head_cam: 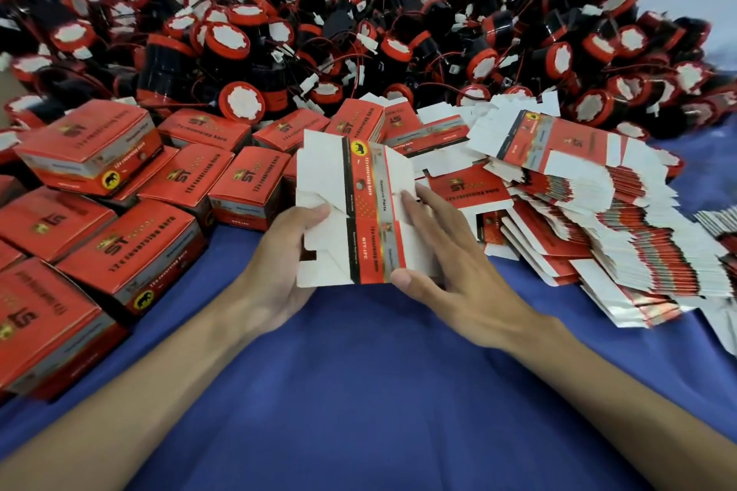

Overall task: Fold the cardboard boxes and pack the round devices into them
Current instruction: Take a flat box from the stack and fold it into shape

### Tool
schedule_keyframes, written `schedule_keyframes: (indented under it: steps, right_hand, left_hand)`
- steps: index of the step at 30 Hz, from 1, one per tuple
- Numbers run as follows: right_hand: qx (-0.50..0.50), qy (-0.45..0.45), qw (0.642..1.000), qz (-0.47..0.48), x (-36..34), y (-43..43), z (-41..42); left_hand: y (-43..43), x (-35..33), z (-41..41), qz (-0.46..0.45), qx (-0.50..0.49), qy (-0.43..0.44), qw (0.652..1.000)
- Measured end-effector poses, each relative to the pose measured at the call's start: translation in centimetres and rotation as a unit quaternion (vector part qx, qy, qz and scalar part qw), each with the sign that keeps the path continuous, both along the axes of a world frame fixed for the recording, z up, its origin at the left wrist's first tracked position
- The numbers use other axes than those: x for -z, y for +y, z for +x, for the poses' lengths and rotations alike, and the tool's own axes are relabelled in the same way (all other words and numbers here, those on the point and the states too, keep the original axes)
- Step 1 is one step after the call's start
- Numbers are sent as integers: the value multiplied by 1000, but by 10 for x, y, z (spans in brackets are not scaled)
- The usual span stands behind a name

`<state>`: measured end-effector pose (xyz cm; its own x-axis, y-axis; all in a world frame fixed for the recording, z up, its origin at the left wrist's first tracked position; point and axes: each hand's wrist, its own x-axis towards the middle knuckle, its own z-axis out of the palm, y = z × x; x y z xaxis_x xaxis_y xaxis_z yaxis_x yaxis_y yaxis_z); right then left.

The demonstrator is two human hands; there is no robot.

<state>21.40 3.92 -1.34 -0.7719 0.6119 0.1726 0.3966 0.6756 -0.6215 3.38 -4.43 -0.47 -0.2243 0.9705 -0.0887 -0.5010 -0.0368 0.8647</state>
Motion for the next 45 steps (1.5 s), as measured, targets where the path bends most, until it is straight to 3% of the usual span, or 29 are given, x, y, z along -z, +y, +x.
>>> schedule_keyframes:
  steps: [6,11,18,23,28,31,34,38,40,42,45]
  right_hand:
    - [34,21,999,-8,-5,-1,1]
    - [-1,-11,1000,11,-3,-6,-1]
    - [-9,5,996,91,-4,-8,-1]
    - [-20,42,987,151,-3,-16,-5]
    - [-70,125,978,152,-2,-22,-10]
    - [-98,102,968,207,-3,-18,-8]
    - [-88,52,942,319,-7,-8,-5]
    - [-82,2,899,431,-13,4,1]
    - [-95,1,905,415,-12,6,3]
    - [-75,43,919,384,-9,6,3]
    - [23,191,932,306,-10,-1,-1]
  left_hand:
    - [-2,-5,-6,-3,67,57,996]
    - [-2,-2,-16,16,104,23,994]
    - [-2,8,-6,58,43,209,975]
    - [-2,13,6,140,-70,368,916]
    - [0,12,8,227,-129,472,842]
    - [1,8,6,236,-141,499,822]
    - [2,5,-1,210,-142,468,846]
    - [2,4,-5,210,-101,497,836]
    - [2,6,-5,226,-85,478,844]
    - [1,7,-6,217,-84,428,873]
    - [-1,-1,-4,196,-81,251,945]
